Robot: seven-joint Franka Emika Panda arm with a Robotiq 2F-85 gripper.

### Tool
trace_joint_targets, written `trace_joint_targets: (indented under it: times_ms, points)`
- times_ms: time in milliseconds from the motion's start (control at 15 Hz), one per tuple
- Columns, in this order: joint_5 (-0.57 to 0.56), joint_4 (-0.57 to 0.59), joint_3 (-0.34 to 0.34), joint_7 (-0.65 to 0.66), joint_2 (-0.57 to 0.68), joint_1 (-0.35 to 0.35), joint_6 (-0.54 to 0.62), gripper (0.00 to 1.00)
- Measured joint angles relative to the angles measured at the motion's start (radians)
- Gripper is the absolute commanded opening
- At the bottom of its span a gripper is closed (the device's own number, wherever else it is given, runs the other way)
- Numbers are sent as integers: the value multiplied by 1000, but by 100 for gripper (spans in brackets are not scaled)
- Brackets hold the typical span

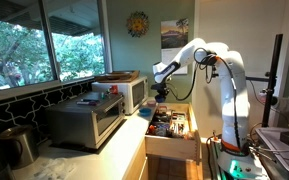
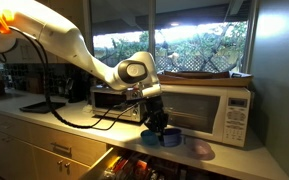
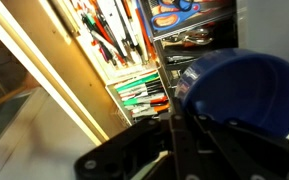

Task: Pour the water out of the blue cup and into the blue bowl

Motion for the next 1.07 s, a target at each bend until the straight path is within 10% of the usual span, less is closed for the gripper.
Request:
trace_joint_targets:
  times_ms: [1067]
  points:
    - [195, 39, -14, 117, 93, 5, 71, 1]
